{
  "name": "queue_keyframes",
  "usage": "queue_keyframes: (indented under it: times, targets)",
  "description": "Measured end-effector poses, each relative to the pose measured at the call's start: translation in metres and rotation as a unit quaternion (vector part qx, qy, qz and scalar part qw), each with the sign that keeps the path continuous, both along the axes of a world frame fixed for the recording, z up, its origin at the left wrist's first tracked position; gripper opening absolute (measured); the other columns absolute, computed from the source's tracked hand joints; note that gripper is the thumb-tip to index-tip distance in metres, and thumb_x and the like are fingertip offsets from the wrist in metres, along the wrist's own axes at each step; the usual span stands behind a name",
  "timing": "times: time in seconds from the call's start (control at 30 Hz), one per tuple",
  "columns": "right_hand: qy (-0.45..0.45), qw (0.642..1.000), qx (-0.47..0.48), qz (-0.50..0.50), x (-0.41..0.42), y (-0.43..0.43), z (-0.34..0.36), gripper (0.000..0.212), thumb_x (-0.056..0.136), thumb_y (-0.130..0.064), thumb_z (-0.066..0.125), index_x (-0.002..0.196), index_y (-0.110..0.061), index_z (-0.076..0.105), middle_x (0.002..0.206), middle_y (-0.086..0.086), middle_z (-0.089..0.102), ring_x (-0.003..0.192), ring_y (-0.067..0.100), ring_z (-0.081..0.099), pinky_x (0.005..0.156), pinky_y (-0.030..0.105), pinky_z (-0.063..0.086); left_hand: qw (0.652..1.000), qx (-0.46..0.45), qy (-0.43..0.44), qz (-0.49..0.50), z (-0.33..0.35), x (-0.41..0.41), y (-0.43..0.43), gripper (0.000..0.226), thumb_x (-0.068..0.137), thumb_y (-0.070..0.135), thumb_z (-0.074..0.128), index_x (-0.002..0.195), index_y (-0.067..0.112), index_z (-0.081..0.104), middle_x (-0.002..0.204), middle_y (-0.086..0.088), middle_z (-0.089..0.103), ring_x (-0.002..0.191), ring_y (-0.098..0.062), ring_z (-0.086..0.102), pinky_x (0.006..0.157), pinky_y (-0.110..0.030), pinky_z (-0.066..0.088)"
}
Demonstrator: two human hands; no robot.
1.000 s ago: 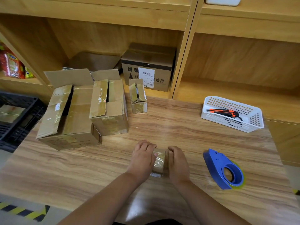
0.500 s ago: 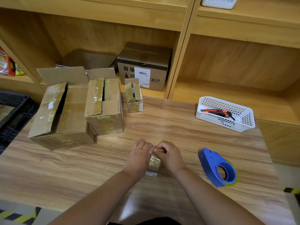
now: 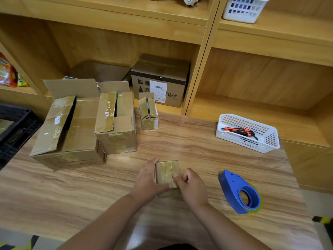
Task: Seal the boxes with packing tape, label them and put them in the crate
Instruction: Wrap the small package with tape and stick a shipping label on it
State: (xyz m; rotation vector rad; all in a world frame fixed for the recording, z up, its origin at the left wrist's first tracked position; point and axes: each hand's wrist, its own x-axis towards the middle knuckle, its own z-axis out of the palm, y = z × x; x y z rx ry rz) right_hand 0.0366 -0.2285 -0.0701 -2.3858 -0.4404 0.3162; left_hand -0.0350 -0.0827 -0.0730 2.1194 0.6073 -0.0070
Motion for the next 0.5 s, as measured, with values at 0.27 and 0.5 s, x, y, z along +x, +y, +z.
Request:
queue_keyframes:
  times: [0.27,0.5]
  targets:
    - [0.027,0.971,-0.051,0.233,0.040,0.004,0.013,0.071,0.082,-0.045,0.066,0.143,-0.024,0.035,0.142,-0.006,0.040,0.130,0.011,0.033,0.107,0.027,0.027,0.994,-0.077,-0.001,-0.074,-0.001,0.012,0.018,0.074,0.054,0.053,0.074,0.118,0.049,0.037,0.116,0.013,0.040,0.117,-0.010,0.035,0.097,-0.027,0.033]
    - [0.037,0.985,0.026,0.164,0.044,0.012,-0.001,0.053,0.058,-0.069,0.056,0.093,-0.030,0.056,0.089,-0.020,0.052,0.091,0.009,0.049,0.081,0.032,0.039,0.989,-0.140,-0.019,-0.045,0.000,0.017,0.020,0.063,0.046,0.052,0.072,0.104,0.052,0.048,0.112,0.017,0.045,0.115,-0.011,0.038,0.099,-0.030,0.036]
